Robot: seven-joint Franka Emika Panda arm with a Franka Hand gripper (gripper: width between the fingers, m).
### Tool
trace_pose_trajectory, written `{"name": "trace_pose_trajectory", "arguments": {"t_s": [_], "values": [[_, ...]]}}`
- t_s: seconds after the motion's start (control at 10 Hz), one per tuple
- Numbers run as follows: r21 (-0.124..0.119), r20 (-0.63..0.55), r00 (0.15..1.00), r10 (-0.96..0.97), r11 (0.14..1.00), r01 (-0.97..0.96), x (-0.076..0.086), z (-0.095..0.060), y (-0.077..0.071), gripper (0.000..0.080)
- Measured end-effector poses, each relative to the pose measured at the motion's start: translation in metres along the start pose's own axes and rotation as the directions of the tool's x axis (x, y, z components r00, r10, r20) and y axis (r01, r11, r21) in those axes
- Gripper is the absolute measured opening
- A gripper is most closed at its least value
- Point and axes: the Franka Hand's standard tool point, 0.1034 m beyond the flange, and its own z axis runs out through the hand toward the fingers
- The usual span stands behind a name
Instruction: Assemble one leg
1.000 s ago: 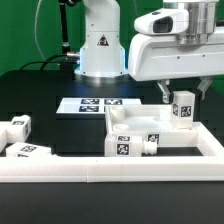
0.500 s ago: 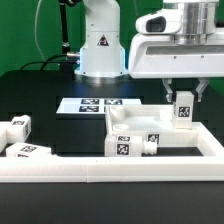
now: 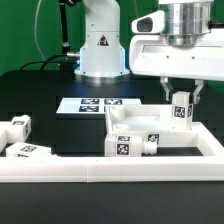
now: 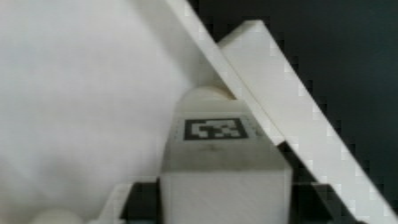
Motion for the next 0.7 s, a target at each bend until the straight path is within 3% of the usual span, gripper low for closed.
{"name": "trace_pose_trajectory", "arguments": {"t_s": [0.3, 0.4, 0.5, 0.6, 0.7], "values": [[0.007, 0.013, 0.98, 0.198, 0.98, -0.199, 0.0005, 0.0002, 0.0001, 0.0285], [0.007, 0.013, 0.984, 0.178, 0.984, -0.178, 0.0003, 0.0006, 0.0002, 0.037], [0.007, 0.012, 0.991, 0.136, 0.991, -0.136, 0.0006, 0.0006, 0.0004, 0.0508], [0.003, 0.013, 0.996, 0.09, 0.996, -0.09, 0.001, -0.0001, 0.0004, 0.0508], [0.002, 0.007, 1.0, 0.016, 1.0, -0.016, 0.0021, -0.0015, -0.0016, 0.0624]]}}
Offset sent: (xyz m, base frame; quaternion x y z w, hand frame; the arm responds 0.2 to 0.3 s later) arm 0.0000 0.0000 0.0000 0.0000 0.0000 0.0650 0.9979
